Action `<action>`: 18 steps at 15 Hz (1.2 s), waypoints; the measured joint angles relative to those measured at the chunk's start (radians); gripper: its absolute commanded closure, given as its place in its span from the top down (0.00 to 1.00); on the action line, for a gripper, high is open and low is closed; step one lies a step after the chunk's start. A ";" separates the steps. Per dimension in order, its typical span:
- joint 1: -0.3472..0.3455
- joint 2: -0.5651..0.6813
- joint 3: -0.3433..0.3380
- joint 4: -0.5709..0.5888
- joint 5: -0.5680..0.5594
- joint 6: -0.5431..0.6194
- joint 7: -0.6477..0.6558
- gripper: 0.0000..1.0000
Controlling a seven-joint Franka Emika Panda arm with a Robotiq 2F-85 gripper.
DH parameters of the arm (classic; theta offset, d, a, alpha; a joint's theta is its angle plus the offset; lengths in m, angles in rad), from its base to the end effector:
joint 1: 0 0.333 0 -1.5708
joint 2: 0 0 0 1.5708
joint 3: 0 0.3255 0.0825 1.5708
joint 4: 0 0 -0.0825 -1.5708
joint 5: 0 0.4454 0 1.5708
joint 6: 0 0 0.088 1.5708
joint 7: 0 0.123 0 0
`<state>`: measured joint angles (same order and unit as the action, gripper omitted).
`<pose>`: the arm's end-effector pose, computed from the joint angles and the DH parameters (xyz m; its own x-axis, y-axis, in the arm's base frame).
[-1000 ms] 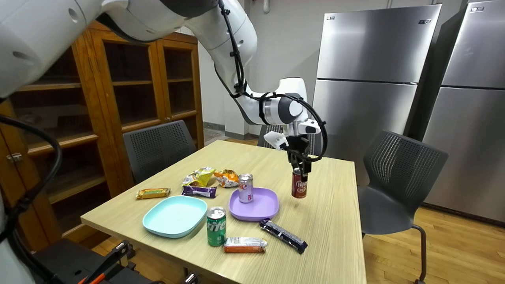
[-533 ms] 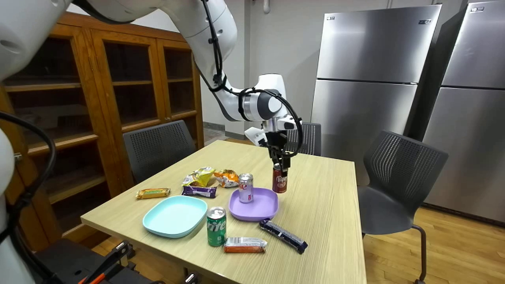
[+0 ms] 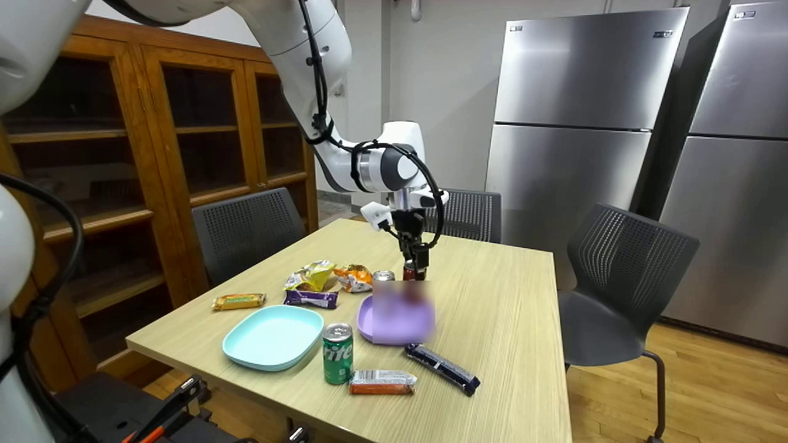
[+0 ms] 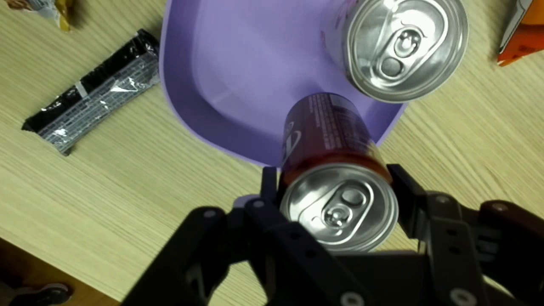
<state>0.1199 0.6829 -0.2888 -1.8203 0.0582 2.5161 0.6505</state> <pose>0.6872 -0.1125 0.1209 0.6951 -0.7088 0.1197 -0.7186 -0.6895 0.0903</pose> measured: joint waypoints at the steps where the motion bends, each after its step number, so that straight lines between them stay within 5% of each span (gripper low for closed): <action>1: 0.000 0.000 0.004 -0.004 0.000 0.000 0.005 0.39; 18: 0.000 0.018 0.015 -0.013 0.000 0.020 0.050 0.39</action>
<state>0.1199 0.7006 -0.2739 -1.8328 0.0582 2.5363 0.7006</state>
